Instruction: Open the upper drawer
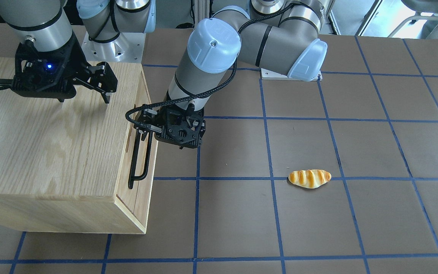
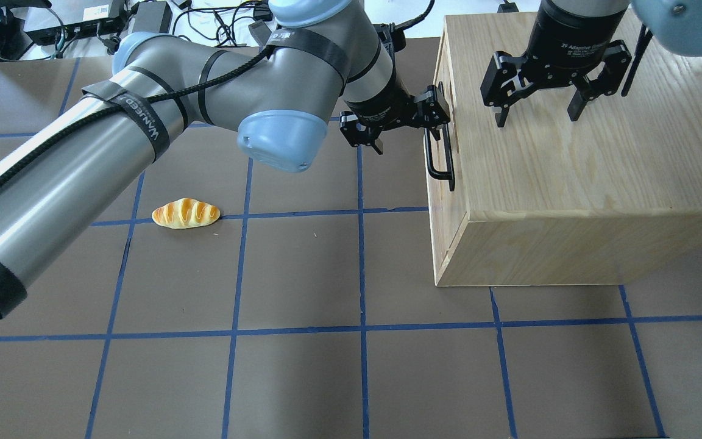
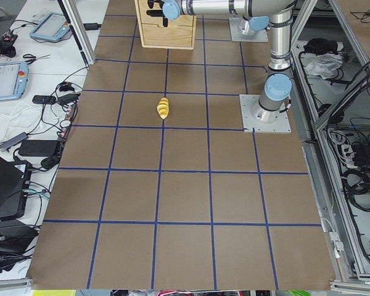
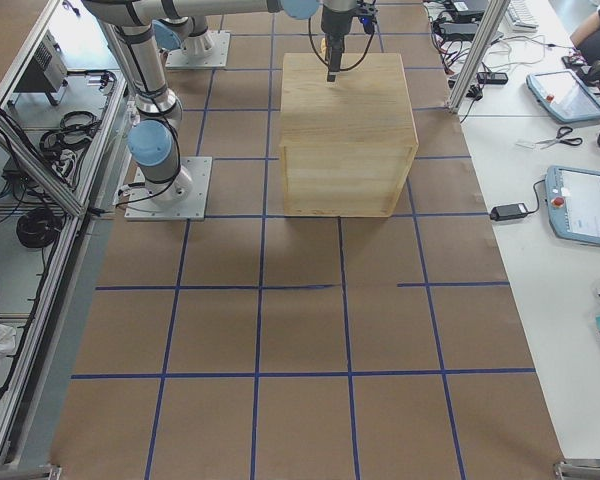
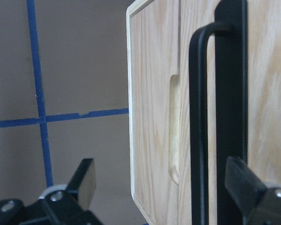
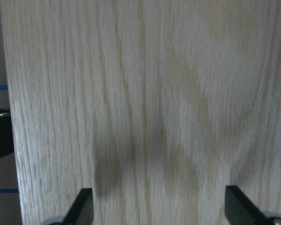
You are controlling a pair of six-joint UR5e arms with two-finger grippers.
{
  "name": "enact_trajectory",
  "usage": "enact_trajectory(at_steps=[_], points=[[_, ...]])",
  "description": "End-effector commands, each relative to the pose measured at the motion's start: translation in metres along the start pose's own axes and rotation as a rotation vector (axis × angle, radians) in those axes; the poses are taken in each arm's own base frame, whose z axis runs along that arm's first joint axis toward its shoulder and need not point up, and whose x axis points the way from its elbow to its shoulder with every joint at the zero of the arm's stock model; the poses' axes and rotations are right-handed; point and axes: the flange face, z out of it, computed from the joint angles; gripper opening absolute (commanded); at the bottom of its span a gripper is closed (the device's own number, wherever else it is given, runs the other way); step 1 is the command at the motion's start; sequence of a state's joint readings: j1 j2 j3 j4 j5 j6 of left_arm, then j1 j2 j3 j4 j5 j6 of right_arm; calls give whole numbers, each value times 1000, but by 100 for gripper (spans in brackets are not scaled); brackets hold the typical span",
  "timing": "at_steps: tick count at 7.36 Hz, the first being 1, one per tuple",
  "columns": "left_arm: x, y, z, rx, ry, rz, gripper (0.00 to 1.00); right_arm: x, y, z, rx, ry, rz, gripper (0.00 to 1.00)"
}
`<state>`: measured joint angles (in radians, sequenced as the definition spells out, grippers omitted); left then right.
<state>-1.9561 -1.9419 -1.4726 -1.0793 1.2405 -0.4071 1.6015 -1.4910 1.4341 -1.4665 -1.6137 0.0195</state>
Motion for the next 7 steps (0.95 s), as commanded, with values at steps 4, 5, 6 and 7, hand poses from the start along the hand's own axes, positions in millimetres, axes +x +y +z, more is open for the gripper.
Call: enact_trajectory(at_steps=[4, 5, 6, 7], points=[[-3, -2, 12, -15, -8, 7, 100, 0, 0, 0, 0, 0, -1, 100], [-3, -3, 10, -9, -14, 14, 100, 0, 0, -1, 1, 0, 0, 100], [-3, -3, 10, -8, -18, 14, 100, 0, 0, -1, 1, 0, -1, 100], [-3, -3, 10, -7, -20, 19, 100, 0, 0, -1, 1, 0, 0, 100]])
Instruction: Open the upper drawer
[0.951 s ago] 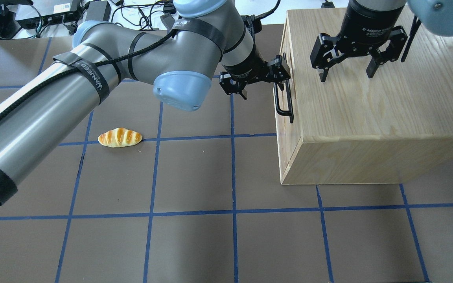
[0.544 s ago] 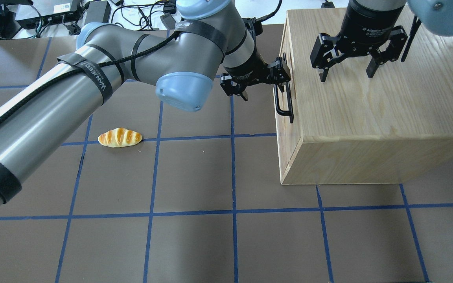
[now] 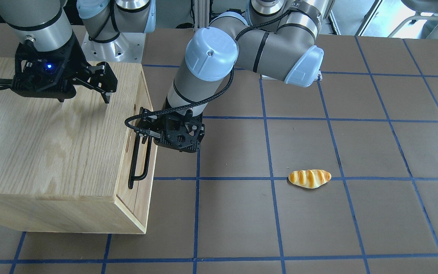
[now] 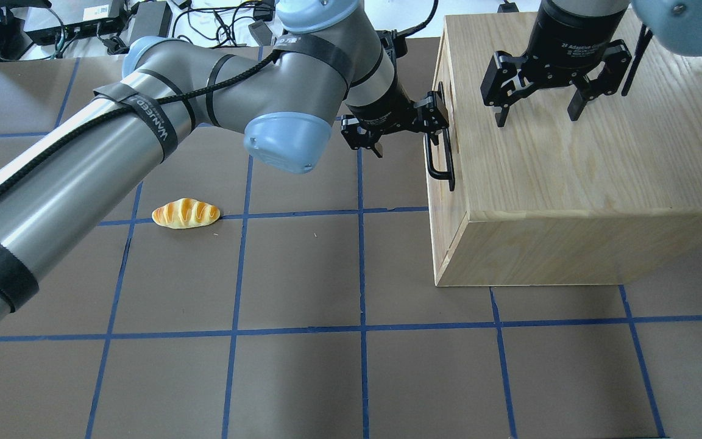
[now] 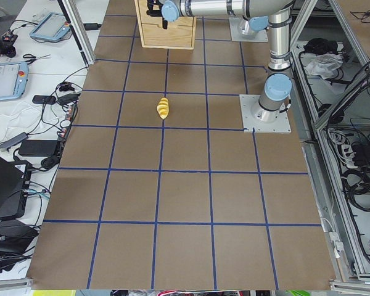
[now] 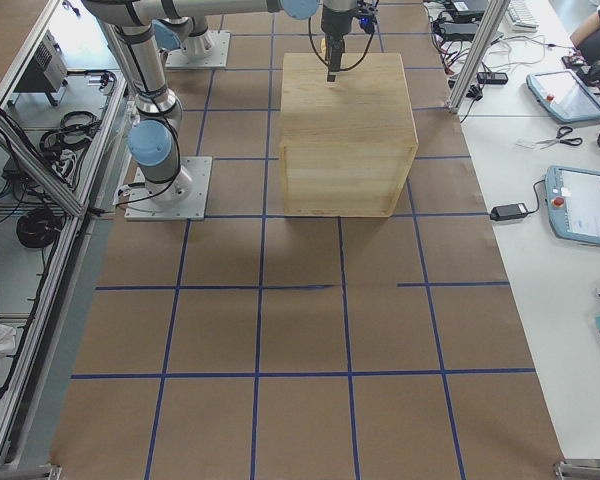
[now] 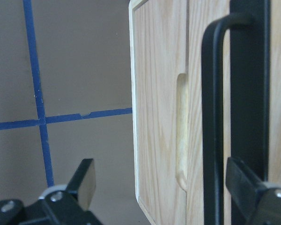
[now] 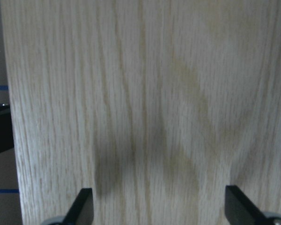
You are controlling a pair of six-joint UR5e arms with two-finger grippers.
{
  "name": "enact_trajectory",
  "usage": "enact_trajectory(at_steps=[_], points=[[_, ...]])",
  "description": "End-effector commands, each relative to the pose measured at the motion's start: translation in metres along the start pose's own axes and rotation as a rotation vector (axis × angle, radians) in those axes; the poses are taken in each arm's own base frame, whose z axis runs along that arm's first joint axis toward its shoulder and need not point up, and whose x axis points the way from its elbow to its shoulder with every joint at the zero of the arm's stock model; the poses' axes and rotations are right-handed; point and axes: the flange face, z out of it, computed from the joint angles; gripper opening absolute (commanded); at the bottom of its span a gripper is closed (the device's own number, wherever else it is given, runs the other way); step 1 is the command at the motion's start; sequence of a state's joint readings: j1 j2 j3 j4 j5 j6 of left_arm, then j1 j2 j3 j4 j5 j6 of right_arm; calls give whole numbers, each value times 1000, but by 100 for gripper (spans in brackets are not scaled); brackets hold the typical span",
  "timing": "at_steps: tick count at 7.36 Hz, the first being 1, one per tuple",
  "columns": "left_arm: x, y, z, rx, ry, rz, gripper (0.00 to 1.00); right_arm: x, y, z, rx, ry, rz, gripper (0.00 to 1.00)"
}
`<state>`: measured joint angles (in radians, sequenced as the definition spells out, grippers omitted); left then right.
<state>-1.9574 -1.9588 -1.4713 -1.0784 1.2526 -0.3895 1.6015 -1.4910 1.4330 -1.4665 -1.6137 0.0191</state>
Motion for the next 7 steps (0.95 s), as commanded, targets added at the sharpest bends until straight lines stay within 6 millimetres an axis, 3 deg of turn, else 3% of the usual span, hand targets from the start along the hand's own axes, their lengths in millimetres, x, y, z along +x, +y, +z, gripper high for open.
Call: enact_trajectory(at_steps=[1, 7], points=[[-5, -2, -1, 19, -41, 5, 100, 0, 0, 0, 0, 0, 1, 100], [-9, -6, -14, 48, -74, 14, 100, 1, 0, 1, -1, 0, 1, 100]])
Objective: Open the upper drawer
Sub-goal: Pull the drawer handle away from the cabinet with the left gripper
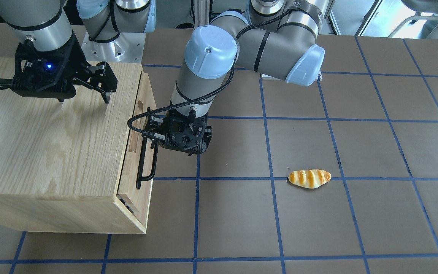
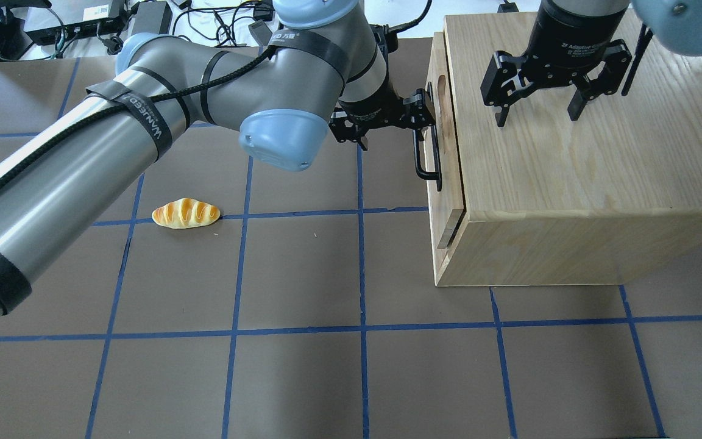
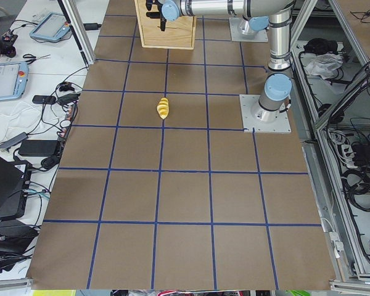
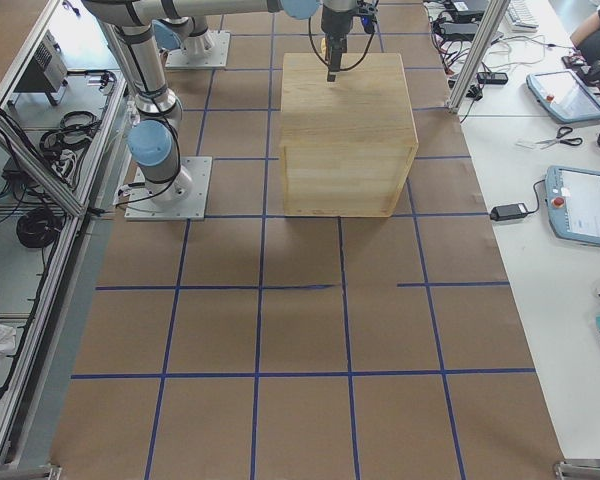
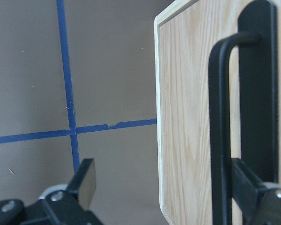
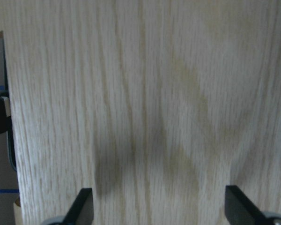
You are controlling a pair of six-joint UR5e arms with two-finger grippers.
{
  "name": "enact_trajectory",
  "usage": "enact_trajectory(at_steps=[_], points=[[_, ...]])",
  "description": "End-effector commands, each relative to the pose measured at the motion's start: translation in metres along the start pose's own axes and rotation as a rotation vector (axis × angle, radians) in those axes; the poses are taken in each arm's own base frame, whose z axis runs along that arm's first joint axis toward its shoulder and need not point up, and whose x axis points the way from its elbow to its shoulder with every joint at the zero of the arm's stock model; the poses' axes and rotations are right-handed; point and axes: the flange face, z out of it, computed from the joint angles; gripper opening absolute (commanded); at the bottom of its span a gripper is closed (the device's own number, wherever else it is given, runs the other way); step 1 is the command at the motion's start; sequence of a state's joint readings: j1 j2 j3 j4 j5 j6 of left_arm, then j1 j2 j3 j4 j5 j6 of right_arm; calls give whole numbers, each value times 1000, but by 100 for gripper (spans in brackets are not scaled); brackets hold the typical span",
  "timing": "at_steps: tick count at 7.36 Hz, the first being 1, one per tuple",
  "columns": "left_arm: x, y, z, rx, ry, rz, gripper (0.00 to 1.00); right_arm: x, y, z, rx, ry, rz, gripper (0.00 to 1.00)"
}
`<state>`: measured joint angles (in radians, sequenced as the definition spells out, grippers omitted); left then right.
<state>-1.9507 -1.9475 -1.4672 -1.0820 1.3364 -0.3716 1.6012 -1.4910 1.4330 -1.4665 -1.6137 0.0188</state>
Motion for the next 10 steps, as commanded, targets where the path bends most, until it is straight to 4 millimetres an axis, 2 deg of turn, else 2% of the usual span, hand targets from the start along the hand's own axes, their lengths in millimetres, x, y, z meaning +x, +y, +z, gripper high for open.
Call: enact_trajectory(at_steps=[1, 10], points=[[-1, -2, -3, 4, -2, -2, 100, 0, 0, 0, 0, 0, 1, 100], [-30, -18, -7, 25, -72, 22, 100, 0, 0, 0, 0, 0, -1, 100]])
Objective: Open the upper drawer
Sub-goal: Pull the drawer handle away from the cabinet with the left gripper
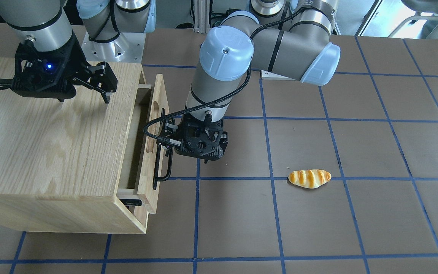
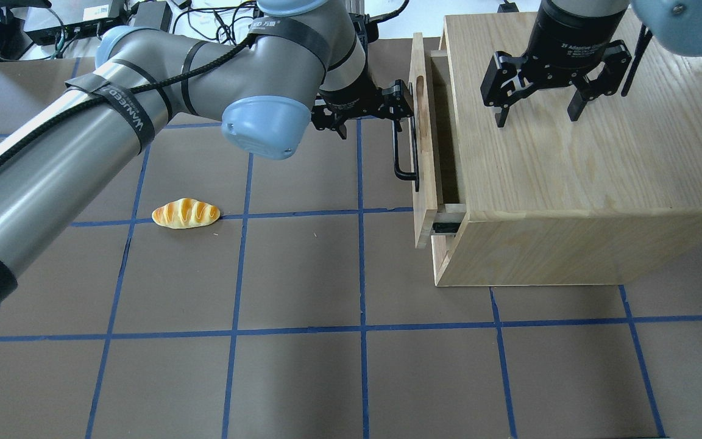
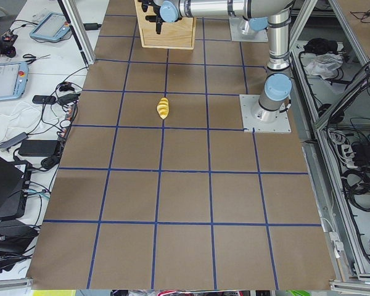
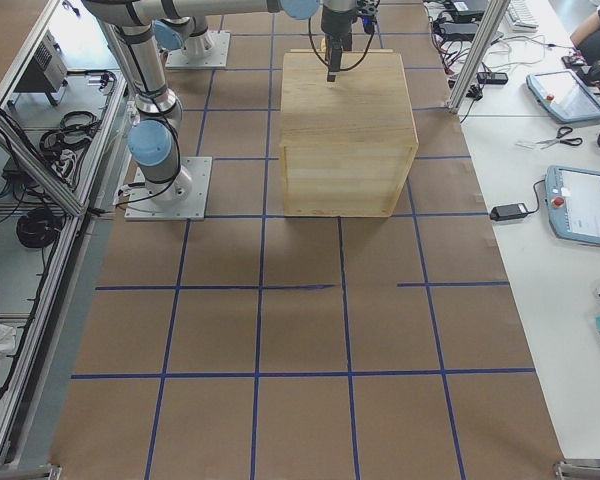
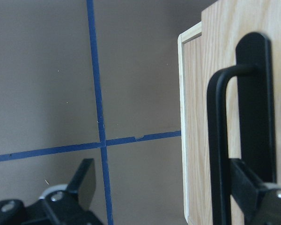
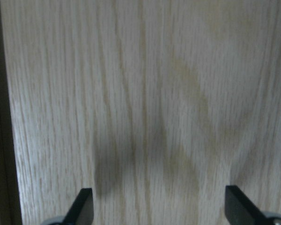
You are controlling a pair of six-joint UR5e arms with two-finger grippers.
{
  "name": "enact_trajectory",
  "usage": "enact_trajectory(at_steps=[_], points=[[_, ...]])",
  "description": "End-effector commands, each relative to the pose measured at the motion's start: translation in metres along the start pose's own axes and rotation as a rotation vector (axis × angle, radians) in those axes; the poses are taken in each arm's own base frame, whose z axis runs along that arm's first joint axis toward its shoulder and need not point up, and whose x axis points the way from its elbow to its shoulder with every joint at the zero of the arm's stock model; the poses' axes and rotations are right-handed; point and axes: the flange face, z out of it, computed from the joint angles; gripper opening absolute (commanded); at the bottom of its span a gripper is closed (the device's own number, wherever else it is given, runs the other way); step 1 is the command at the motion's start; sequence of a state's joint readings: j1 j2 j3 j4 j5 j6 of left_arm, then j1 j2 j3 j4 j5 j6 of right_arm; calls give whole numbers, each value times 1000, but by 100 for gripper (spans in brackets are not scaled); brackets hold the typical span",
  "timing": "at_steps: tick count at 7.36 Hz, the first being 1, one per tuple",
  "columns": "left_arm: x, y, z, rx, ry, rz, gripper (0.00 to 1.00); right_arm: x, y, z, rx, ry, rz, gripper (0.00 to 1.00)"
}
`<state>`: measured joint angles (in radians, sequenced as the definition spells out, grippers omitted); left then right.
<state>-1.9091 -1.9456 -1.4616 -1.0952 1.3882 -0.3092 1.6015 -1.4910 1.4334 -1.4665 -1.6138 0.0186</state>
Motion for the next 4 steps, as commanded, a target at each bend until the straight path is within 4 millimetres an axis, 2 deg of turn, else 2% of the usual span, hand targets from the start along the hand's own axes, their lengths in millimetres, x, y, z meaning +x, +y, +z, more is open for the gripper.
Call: enact_trajectory(at_steps=[1, 4], points=[[-5, 0, 2, -12, -23, -3, 100, 0, 0, 0, 1, 0, 1, 100], [-21, -5, -6, -17, -42, -11, 100, 0, 0, 0, 1, 0, 1, 100]])
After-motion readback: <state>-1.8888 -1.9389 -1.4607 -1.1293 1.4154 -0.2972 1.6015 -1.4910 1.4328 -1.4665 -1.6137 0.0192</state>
